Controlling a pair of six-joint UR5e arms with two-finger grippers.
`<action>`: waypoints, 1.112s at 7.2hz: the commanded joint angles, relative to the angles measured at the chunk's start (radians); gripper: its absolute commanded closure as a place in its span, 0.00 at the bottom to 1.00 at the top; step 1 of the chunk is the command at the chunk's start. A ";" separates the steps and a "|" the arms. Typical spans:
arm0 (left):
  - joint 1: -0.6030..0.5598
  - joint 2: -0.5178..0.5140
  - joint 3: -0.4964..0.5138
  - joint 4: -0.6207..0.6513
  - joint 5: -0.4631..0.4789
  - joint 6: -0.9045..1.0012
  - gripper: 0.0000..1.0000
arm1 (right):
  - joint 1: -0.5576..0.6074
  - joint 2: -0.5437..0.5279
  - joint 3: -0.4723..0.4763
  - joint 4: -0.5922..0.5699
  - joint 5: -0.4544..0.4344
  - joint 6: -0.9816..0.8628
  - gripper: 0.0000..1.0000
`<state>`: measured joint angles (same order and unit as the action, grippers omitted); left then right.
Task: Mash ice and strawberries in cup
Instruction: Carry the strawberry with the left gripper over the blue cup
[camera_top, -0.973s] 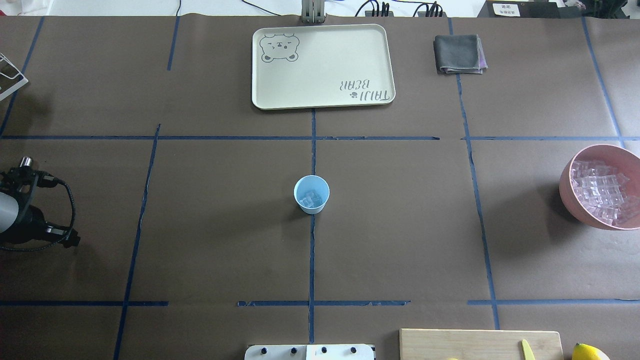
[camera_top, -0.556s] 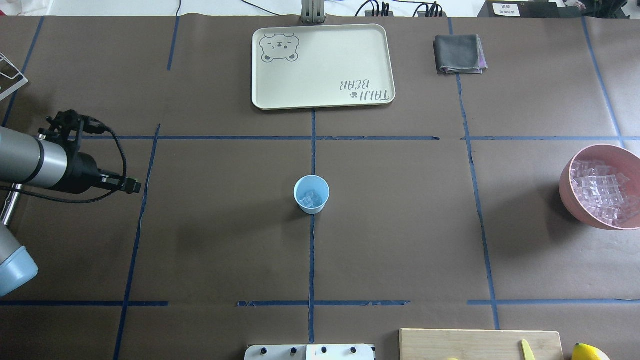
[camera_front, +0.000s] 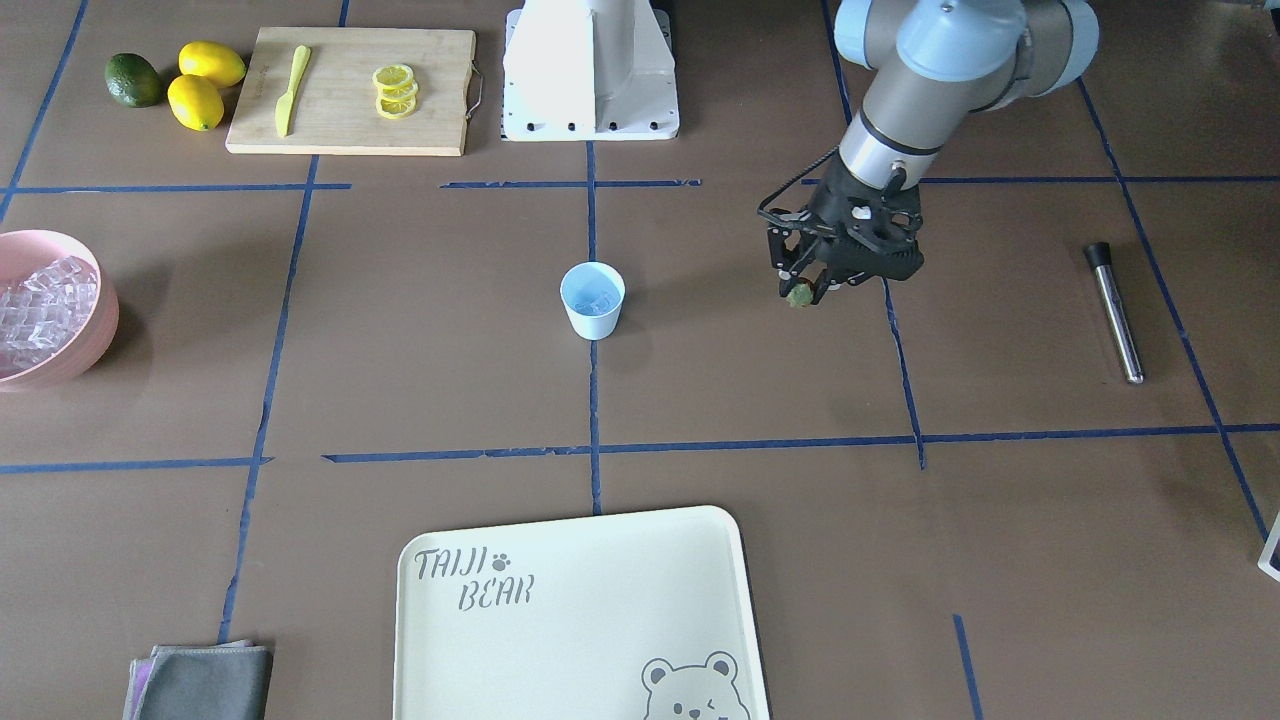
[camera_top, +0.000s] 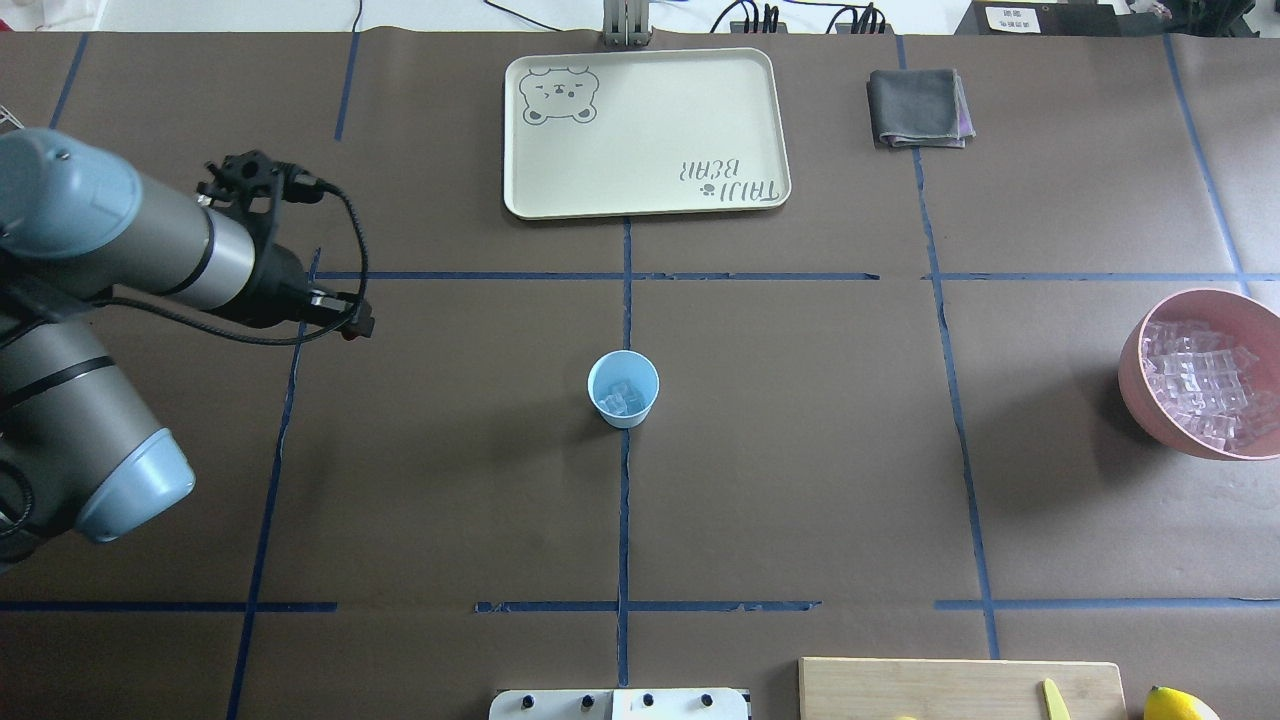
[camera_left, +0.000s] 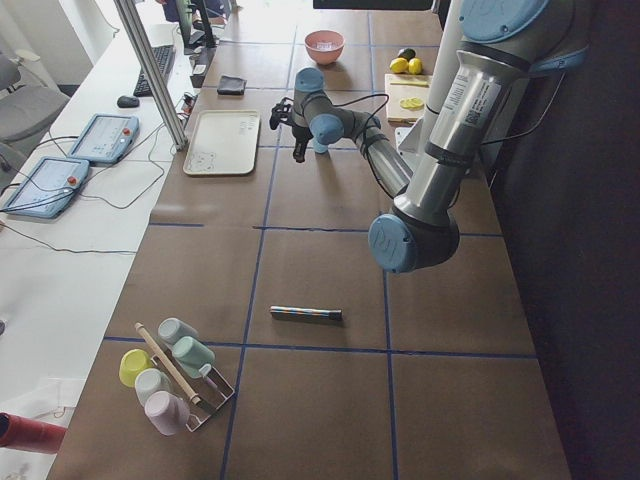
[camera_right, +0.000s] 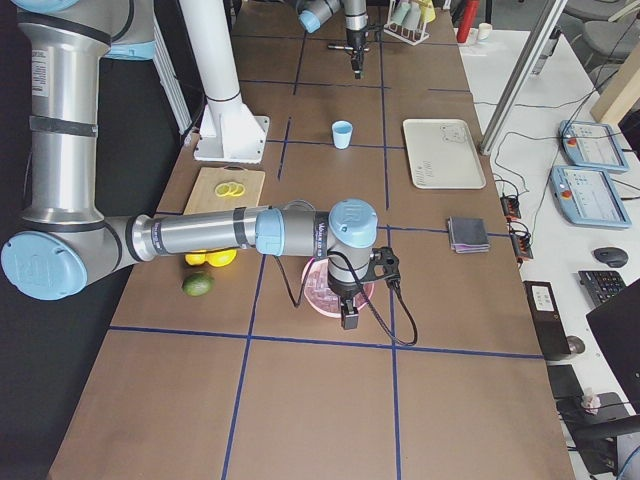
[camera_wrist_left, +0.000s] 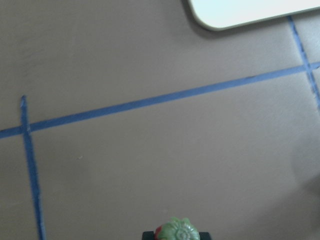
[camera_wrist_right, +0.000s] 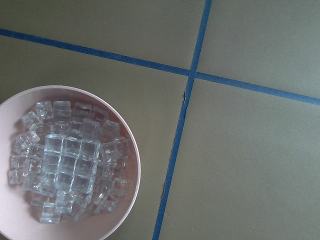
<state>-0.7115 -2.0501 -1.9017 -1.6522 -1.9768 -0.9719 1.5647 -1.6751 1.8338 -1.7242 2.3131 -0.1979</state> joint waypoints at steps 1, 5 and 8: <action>0.125 -0.097 0.006 0.058 0.170 -0.169 1.00 | 0.000 0.000 0.001 0.000 0.002 0.000 0.01; 0.244 -0.338 0.135 0.249 0.291 -0.414 1.00 | 0.000 0.000 0.001 0.000 0.002 0.000 0.01; 0.257 -0.463 0.311 0.247 0.290 -0.461 0.97 | 0.000 0.000 0.001 0.000 0.002 0.000 0.01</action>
<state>-0.4643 -2.4868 -1.6296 -1.4050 -1.6846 -1.4213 1.5646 -1.6751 1.8347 -1.7242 2.3147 -0.1979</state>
